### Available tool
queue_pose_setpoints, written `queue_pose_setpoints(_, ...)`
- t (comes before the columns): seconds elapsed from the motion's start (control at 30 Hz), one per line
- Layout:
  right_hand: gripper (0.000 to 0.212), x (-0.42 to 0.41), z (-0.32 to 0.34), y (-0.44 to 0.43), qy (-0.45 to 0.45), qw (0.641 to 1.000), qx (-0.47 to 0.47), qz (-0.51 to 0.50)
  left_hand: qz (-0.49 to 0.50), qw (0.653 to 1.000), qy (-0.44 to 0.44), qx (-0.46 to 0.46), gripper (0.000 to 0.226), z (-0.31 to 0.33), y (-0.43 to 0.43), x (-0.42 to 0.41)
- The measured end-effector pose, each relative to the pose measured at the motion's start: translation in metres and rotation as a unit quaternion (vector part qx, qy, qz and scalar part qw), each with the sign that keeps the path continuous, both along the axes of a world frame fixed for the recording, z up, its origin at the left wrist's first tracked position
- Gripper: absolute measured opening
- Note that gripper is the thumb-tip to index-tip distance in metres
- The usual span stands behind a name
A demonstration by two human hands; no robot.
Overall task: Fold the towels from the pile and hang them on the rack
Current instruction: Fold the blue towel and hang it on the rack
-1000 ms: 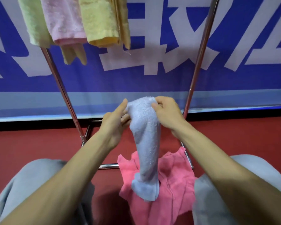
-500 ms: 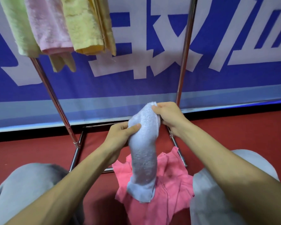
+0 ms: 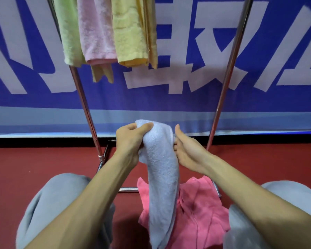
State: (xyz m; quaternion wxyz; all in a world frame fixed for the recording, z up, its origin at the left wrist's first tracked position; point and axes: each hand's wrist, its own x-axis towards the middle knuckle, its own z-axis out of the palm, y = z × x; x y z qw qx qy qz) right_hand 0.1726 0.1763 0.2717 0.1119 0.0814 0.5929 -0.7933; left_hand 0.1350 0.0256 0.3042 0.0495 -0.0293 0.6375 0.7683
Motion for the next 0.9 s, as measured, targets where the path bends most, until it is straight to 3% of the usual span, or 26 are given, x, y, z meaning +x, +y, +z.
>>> queue_pose_setpoints(0.23,0.038,0.002,-0.004,-0.008,0.039,0.997,0.023,0.065,0.049,0.995,-0.056,0.071,0.017,0.001,-0.01,-0.01)
queue_pose_setpoints(0.33,0.02,0.004,-0.003,-0.005,0.049,0.988,0.131,0.07,0.077,0.992,-0.055,0.089,0.015,0.002,-0.011,-0.011)
queue_pose_setpoints(0.43,0.005,0.002,-0.006,-0.001,0.071,0.972,0.223,0.02,0.126,0.98,-0.08,0.131,0.017,0.003,-0.011,-0.01)
queue_pose_setpoints(0.53,0.008,-0.004,-0.004,0.003,0.114,0.952,0.275,-0.072,0.16,0.962,-0.124,0.185,0.019,0.002,-0.008,-0.007)
queue_pose_setpoints(0.8,0.021,-0.009,0.021,0.007,0.203,0.942,0.198,-0.18,0.02,0.954,-0.149,0.259,0.009,0.004,-0.002,-0.006)
queue_pose_setpoints(0.9,0.022,-0.009,0.035,0.008,0.2,0.952,0.134,-0.191,-0.077,0.966,-0.131,0.209,0.019,-0.007,0.0,-0.012)
